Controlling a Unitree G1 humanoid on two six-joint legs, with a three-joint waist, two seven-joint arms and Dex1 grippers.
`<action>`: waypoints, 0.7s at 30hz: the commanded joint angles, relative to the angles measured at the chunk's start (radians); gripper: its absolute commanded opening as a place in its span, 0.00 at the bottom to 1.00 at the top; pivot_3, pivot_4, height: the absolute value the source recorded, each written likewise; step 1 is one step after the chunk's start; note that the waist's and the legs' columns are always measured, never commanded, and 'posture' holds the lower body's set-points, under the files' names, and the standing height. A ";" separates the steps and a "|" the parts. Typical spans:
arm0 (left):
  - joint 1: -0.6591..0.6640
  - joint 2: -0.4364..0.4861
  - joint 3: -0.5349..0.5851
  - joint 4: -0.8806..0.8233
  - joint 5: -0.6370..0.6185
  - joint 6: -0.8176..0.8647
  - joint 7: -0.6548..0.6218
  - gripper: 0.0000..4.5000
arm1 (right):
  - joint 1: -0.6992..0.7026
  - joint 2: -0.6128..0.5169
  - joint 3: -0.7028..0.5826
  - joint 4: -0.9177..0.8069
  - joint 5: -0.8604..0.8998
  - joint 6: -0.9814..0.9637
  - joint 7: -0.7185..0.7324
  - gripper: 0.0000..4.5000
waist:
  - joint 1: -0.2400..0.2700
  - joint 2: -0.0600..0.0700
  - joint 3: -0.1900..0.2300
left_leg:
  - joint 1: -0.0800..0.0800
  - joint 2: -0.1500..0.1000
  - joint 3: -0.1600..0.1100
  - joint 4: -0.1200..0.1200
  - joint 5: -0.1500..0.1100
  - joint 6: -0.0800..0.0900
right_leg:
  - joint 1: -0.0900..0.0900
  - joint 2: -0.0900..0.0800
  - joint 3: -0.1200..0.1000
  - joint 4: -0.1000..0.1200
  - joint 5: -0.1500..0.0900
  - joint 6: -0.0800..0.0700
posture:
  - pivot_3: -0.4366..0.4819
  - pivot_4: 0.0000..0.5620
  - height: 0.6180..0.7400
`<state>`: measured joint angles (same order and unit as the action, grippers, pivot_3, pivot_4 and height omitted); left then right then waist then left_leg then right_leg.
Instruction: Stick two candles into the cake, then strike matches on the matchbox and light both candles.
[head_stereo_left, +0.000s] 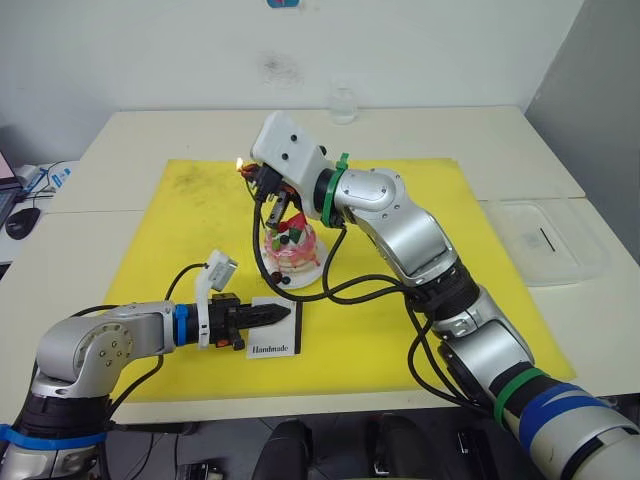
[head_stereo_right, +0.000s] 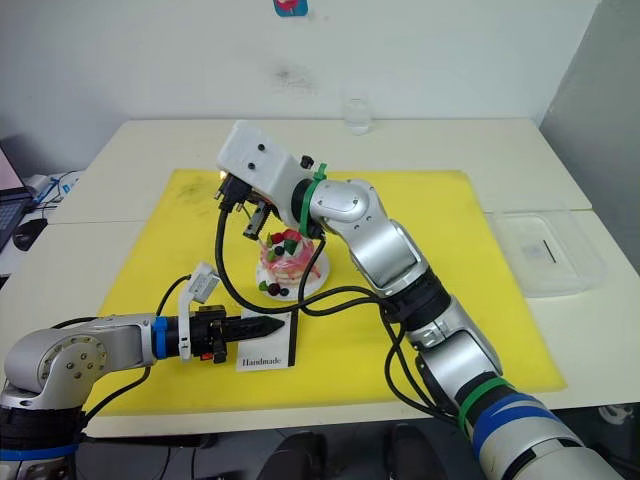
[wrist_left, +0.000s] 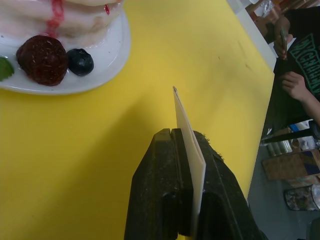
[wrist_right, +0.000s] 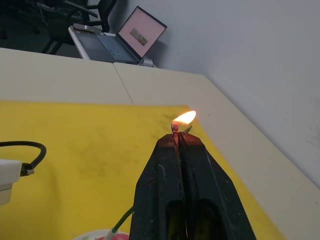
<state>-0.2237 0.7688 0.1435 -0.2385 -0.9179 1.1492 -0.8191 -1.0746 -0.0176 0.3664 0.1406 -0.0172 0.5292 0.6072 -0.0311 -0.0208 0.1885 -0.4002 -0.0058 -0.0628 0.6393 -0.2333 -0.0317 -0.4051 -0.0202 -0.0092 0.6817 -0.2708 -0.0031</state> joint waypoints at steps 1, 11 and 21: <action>-0.013 -0.006 0.002 -0.011 -0.002 -0.012 -0.007 0.00 | -0.028 0.014 -0.027 -0.016 0.014 0.007 -0.006 0.01 | 0.000 0.000 0.000 | 0.000 0.000 0.000 0.000 0.000 0.000 | 0.000 0.000 0.000 0.000 0.000 0.000 | 0.48 0.27 1.00; -0.004 -0.016 0.007 -0.021 -0.005 -0.009 0.002 0.00 | -0.031 0.027 -0.047 -0.003 0.029 0.031 -0.005 0.01 | 0.000 0.000 0.000 | 0.000 0.000 0.000 0.000 0.000 0.000 | 0.000 0.000 0.000 0.000 0.000 0.000 | 0.48 0.27 1.00; 0.000 -0.020 0.008 -0.023 -0.007 -0.008 0.004 0.00 | -0.035 0.029 -0.056 -0.004 0.042 0.051 -0.003 0.01 | 0.000 0.000 0.000 | 0.000 0.000 0.000 0.000 0.000 0.000 | 0.000 0.000 0.000 0.000 0.000 0.000 | 0.48 0.27 1.00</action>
<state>-0.2241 0.7521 0.1432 -0.2387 -0.9181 1.1492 -0.8160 -1.0805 0.0062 0.3334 0.1628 0.0156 0.5813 0.6078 -0.0310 -0.0208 0.1885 -0.4003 -0.0058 -0.0628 0.6392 -0.2333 -0.0317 -0.4051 -0.0202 -0.0092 0.6815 -0.2708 -0.0030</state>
